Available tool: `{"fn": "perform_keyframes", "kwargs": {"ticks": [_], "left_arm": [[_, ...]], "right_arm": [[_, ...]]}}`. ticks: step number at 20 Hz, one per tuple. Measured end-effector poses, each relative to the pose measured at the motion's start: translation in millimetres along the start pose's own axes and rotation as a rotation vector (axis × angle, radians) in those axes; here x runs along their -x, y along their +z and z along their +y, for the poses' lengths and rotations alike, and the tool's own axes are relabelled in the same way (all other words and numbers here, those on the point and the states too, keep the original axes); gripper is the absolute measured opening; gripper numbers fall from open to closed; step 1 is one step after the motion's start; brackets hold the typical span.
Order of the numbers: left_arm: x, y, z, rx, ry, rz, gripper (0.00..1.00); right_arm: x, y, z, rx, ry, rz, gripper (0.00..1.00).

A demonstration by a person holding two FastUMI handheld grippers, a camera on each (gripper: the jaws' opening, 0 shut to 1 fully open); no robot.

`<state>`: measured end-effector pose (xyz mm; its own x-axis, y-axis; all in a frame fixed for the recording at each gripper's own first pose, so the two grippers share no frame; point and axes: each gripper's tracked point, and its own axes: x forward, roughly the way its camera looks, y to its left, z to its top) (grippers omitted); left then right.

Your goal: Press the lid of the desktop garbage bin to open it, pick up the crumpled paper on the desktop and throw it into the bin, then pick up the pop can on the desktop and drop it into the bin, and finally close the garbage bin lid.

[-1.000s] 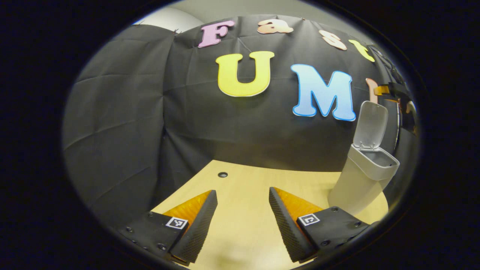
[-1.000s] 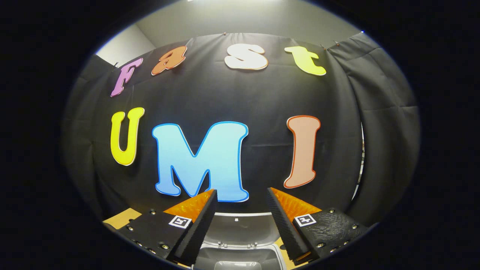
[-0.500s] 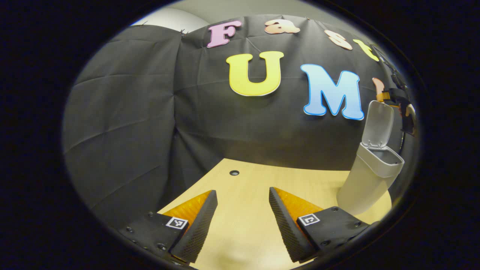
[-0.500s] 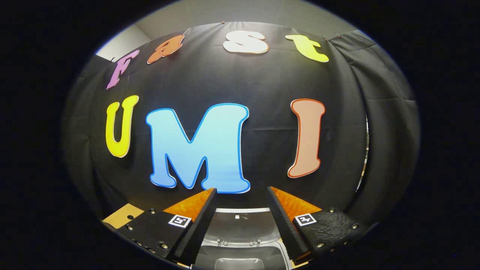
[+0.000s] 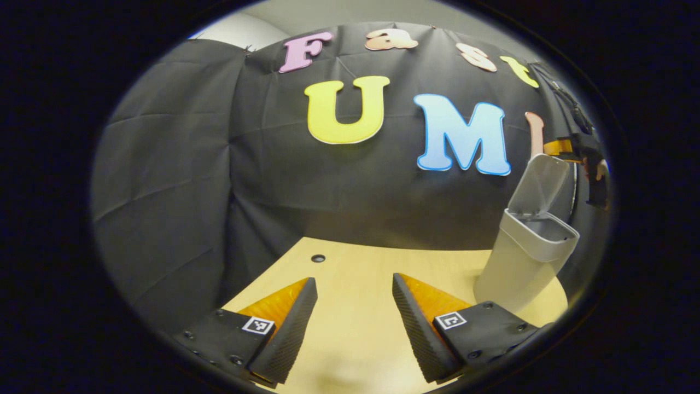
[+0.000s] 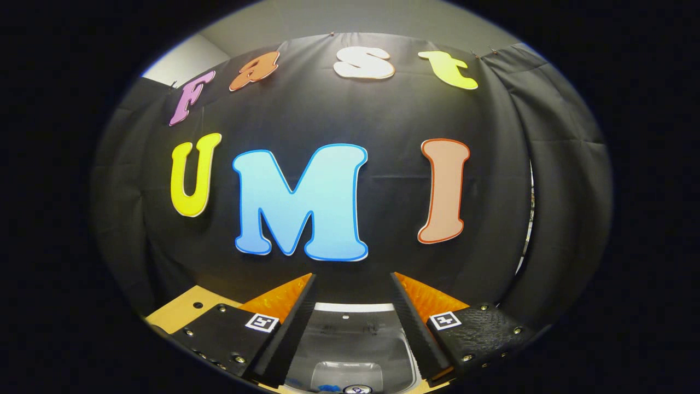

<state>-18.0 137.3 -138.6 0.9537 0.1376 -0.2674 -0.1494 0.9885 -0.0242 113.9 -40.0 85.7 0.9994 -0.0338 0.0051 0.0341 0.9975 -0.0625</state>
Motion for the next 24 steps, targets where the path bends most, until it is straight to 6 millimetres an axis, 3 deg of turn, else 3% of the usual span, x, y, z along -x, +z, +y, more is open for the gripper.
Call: {"fn": "perform_keyframes", "kwargs": {"ticks": [5, 14, 24], "left_arm": [[-3.7, 3.3, -19.1, -0.015, -0.045, -0.005, 0.92], [0.7, 0.7, -21.6, -0.015, -0.05, -0.003, 0.92], [9.6, -5.5, -24.2, -0.013, -0.042, 0.008, 0.92]], "right_arm": [[22.1, -39.6, 1.7, -0.023, 0.033, 0.082, 0.85], [39.0, -109.8, 3.6, -0.04, 0.02, 0.219, 0.85], [48.2, -150.7, 8.7, -0.03, 0.018, 0.295, 0.85]]}}
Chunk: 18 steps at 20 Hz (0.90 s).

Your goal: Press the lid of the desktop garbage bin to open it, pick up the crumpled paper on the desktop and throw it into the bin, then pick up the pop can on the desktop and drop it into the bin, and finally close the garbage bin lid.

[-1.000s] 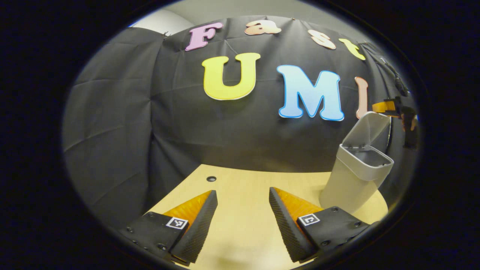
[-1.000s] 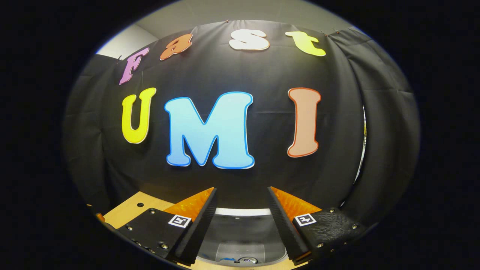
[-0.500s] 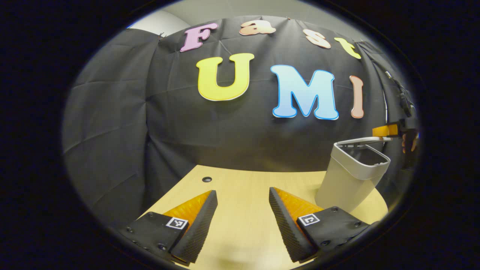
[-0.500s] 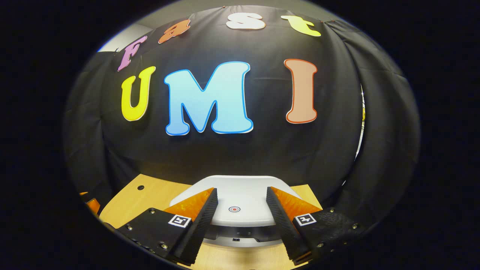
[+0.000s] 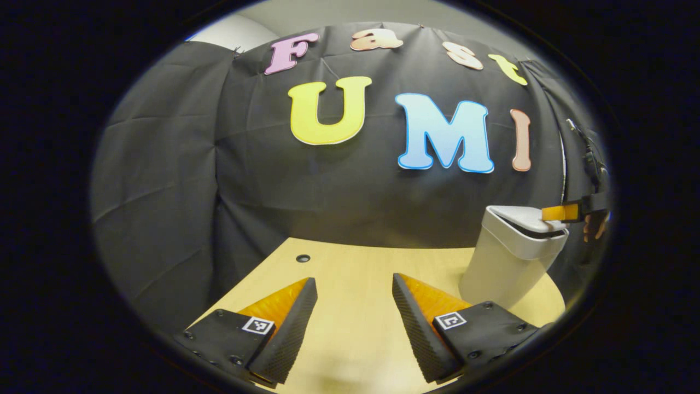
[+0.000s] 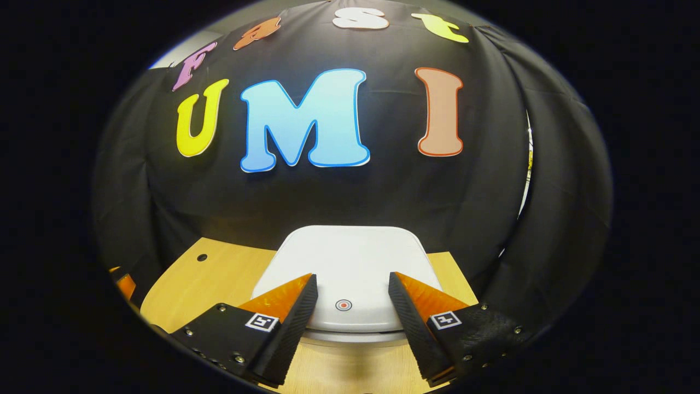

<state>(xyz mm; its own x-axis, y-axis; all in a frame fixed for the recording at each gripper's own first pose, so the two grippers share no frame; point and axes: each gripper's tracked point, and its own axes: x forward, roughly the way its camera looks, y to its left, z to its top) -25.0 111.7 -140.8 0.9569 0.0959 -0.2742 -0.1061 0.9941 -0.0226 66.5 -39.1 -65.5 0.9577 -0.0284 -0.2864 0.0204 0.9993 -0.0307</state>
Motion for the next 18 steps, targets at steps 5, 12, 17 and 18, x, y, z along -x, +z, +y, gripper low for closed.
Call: {"fn": "perform_keyframes", "kwargs": {"ticks": [5, 12, 17, 18], "left_arm": [[3.8, -4.2, -1.6, -0.005, 0.002, 0.009, 0.92], [1.8, -9.1, -6.6, 0.002, -0.004, 0.019, 0.92], [-1.3, -10.0, -9.0, 0.005, -0.012, 0.022, 0.92], [-2.8, -9.9, -10.0, 0.005, -0.013, 0.022, 0.92]], "right_arm": [[0.5, -7.0, 0.9, 0.012, -0.007, 0.002, 0.86], [0.8, -9.8, -1.0, 0.015, -0.012, -0.043, 0.86], [-0.8, -12.2, -1.7, 0.029, -0.037, -0.108, 0.86], [-2.8, -12.6, -1.5, 0.037, -0.043, -0.116, 0.87]]}}
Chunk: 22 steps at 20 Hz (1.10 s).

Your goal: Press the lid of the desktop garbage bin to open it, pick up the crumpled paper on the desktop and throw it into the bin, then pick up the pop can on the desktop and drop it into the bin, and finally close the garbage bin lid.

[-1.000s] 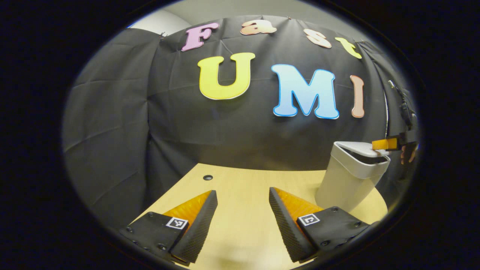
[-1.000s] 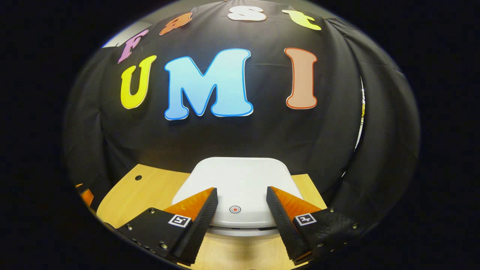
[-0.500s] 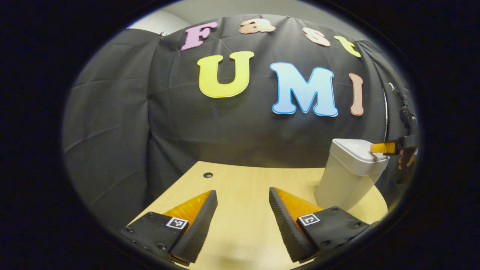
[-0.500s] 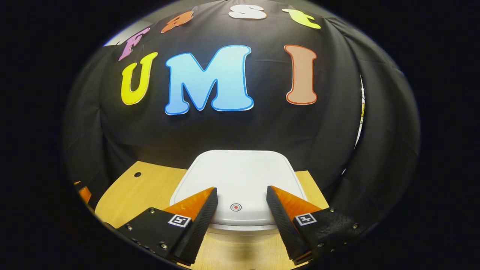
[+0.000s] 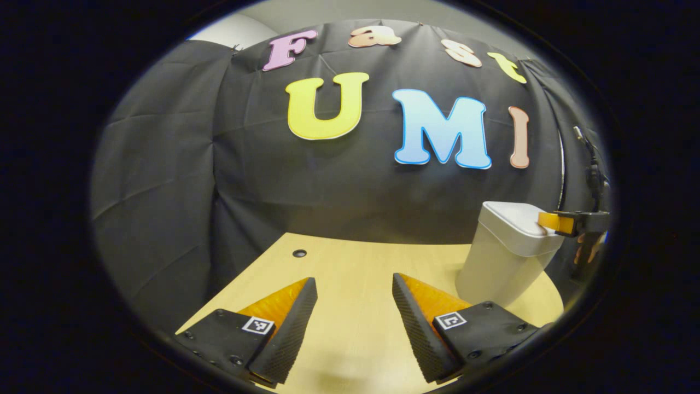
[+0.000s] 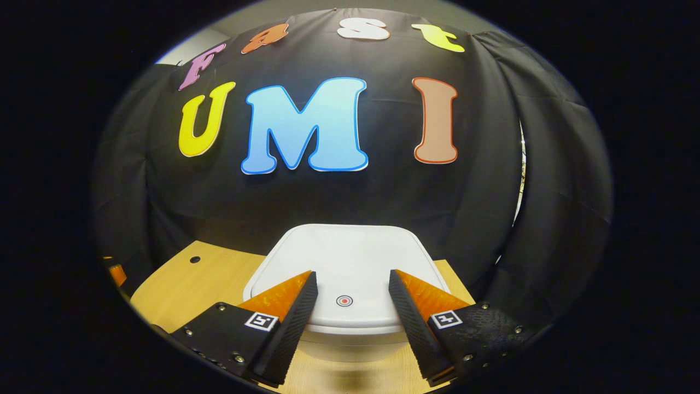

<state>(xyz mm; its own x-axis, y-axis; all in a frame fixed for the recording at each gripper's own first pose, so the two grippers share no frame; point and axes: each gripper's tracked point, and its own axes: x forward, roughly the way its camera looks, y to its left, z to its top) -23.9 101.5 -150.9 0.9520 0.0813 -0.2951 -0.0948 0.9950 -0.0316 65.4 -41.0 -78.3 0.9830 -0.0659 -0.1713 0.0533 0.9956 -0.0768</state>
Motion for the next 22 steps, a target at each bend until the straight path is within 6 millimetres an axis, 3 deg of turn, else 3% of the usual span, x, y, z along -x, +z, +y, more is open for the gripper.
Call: {"fn": "perform_keyframes", "kwargs": {"ticks": [22], "left_arm": [[-6.2, 16.4, -5.8, -0.008, -0.023, -0.037, 0.92]], "right_arm": [[1.6, 0.4, -0.1, -0.072, -0.028, -0.04, 0.86]]}}
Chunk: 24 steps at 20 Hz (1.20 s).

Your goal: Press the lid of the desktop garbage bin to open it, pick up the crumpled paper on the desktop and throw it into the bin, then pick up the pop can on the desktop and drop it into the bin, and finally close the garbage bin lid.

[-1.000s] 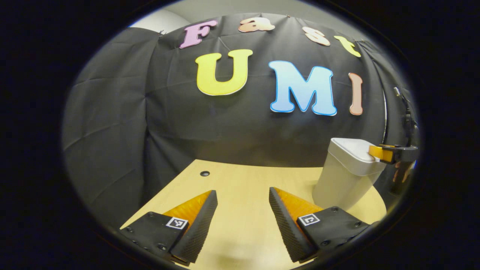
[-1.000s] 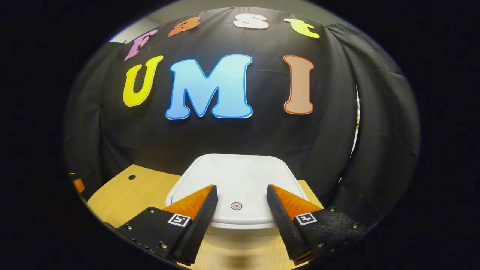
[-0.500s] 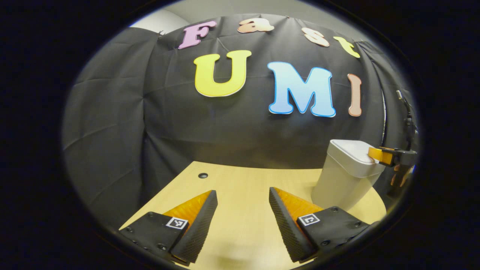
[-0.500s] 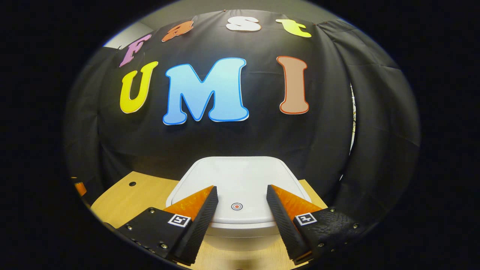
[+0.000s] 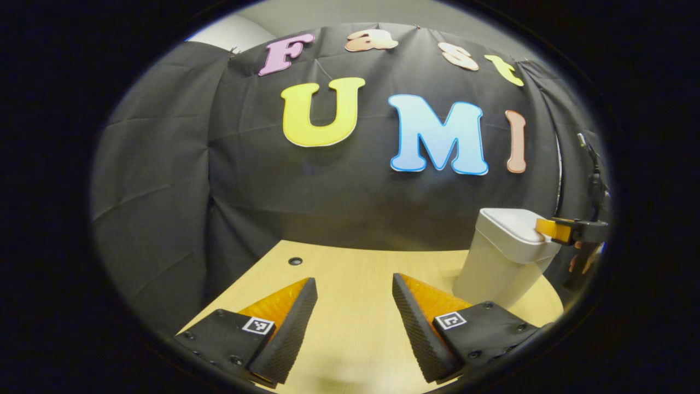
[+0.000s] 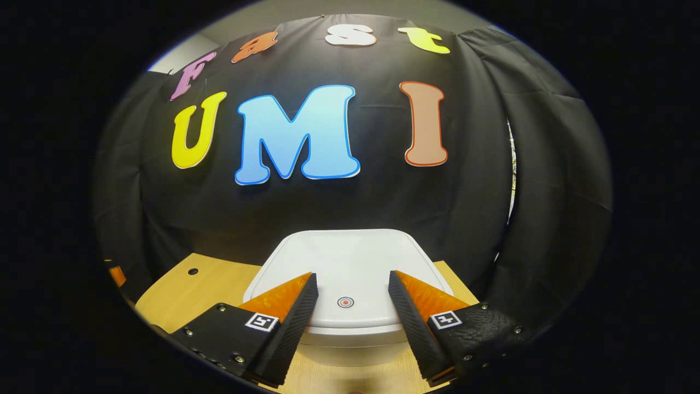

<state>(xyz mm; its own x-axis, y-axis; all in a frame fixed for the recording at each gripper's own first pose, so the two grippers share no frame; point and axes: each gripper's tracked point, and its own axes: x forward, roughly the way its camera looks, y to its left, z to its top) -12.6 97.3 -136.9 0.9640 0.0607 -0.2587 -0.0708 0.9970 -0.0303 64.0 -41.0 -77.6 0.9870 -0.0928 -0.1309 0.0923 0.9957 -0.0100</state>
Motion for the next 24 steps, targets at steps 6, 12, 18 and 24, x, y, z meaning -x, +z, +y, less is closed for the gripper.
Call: {"fn": "perform_keyframes", "kwargs": {"ticks": [6, 12, 18, 24], "left_arm": [[1.5, 13.1, -7.0, 0.004, -0.012, -0.023, 0.92], [10.4, 51.3, -10.4, -0.017, -0.011, -0.096, 0.91], [22.6, 87.7, -24.6, -0.054, -0.02, -0.175, 0.91], [35.9, 120.0, -55.6, -0.112, -0.057, -0.261, 0.91]], "right_arm": [[0.3, 1.6, -0.1, -0.004, 0.009, -0.004, 0.86], [15.2, 19.6, -0.2, -0.002, 0.019, -0.044, 0.85], [53.4, 64.0, 15.3, 0.021, 0.063, -0.171, 0.85], [89.4, 97.1, 22.6, 0.004, 0.096, -0.263, 0.85]]}}
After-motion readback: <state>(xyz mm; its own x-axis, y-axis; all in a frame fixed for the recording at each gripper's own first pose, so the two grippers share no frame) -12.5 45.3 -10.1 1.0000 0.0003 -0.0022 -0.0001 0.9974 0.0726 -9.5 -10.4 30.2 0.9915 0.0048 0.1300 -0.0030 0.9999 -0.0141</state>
